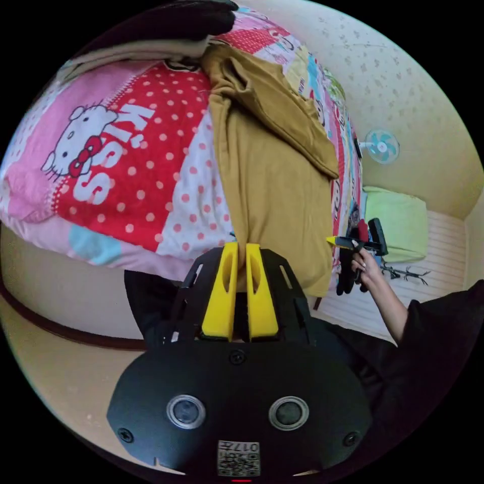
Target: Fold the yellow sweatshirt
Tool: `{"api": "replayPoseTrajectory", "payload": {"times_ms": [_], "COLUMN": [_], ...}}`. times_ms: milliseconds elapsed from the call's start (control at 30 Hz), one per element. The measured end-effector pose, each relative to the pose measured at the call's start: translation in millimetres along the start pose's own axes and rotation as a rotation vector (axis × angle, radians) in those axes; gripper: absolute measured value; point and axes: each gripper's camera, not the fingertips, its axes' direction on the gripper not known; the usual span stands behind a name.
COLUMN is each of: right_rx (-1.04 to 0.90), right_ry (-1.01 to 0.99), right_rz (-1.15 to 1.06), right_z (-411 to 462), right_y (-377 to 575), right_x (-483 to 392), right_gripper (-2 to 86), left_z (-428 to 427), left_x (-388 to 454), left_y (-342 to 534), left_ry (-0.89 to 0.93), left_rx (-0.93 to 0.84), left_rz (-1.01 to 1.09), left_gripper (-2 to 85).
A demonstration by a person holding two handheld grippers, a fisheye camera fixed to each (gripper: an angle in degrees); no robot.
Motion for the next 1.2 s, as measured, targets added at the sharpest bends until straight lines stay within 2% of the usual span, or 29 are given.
{"api": "replayPoseTrajectory", "payload": {"times_ms": [100,200,300,367,433,500,567,667,767,833,867,1000,1067,1133,1167,1200], "right_rx": [0.152,0.295,0.314,0.288,0.296,0.31,0.318,0.295,0.24,0.243,0.227,0.124,0.086,0.078,0.11,0.151], "right_ry": [-0.131,-0.038,0.07,0.004,-0.059,-0.084,-0.11,-0.13,-0.118,-0.201,-0.267,-0.297,-0.357,-0.485,-0.576,-0.683], "right_rz": [-0.028,-0.091,-0.12,-0.141,-0.142,-0.105,-0.054,-0.012,-0.005,-0.038,-0.048,-0.062,-0.051,-0.047,-0.034,-0.058], "right_z": [-41.6,-92.9,-111.2,-113.7,-117.2,-113.9,-103.2,-77.9,-57.8,-63.4,-68.2,-89.6,-101.1,-115.6,-126.4,-135.8], "right_y": [-7.8,-33.2,-78.0,-88.7,-79.8,-53.4,-31.5,-6.5,2.5,10.2,20.2,95.6,139.9,185.9,211.7,228.7], "right_x": [-27.8,-55.2,-54.5,-43.6,-29.7,-5.3,15.3,39.5,53.8,57.3,58.6,67.6,76.9,84.9,88.7,89.0], "right_gripper": [5.0,4.6,5.9,8.3,9.7,10.9,11.8,12.2,9.1,6.1,4.8,3.3,3.1,3.0,3.0,2.9], "left_z": [-43.1,-99.3,-114.0,-111.9,-117.6,-116.8,-97.4,-71.2,-64.2,-68.3,-72.9,-91.0,-101.1,-114.8,-127.2,-134.2], "left_x": [18.8,34.0,18.5,-12.3,-25.7,-33.1,-40.7,-43.3,-42.5,-41.5,-41.5,-39.6,-40.4,-38.2,-35.2,-34.9], "left_y": [-25.4,-64.3,-113.0,-131.1,-118.2,-95.2,-57.1,-20.5,-15.3,-15.8,-15.7,10.1,47.9,77.1,93.5,99.8], "left_ry": [0.14,0.138,0.048,0.091,0.132,0.069,-0.026,-0.014,-0.044,-0.083,-0.049,0.075,0.189,0.346,0.464,0.508], "left_rx": [-0.008,0.096,0.191,0.206,0.276,0.291,0.239,0.191,0.166,0.141,0.107,-0.037,-0.159,-0.188,-0.163,-0.133], "left_rz": [0.085,0.121,0.098,-0.033,-0.053,-0.069,-0.089,-0.13,-0.189,-0.202,-0.193,-0.13,-0.153,-0.174,-0.18,-0.19], "left_gripper": [1.8,2.2,4.8,8.4,9.6,10.4,11.1,11.1,8.2,4.9,2.7,0.3,-0.3,-0.5,-0.6,-0.6]}}
